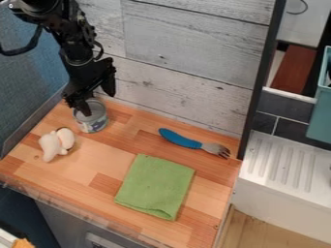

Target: Move the cloth to the upper middle of the table

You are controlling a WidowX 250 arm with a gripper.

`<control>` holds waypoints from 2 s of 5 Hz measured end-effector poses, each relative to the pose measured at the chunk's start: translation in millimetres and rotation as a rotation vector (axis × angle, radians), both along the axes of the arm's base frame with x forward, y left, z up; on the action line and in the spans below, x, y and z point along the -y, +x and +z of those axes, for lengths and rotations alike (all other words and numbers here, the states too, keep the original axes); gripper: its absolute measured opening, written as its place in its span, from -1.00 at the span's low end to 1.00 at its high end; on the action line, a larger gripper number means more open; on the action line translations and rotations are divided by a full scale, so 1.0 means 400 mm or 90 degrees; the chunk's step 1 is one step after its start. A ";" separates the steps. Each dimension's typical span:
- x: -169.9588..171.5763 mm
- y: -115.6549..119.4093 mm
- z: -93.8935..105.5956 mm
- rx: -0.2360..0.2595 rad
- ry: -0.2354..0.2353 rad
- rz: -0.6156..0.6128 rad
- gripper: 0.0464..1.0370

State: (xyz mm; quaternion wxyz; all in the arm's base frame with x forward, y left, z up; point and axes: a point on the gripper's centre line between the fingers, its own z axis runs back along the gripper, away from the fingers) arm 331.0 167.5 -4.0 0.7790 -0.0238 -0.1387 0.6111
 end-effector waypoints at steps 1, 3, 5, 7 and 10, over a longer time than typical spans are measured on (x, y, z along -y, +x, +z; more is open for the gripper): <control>0.009 -0.015 -0.037 -0.023 -0.013 0.004 0.93; 0.112 -0.076 -0.081 -0.046 -0.014 0.020 0.93; 0.239 -0.088 -0.113 -0.040 -0.055 -0.012 0.93; 0.364 -0.079 -0.143 -0.028 -0.058 -0.052 0.93; 0.379 -0.114 -0.220 -0.076 -0.021 -0.039 0.93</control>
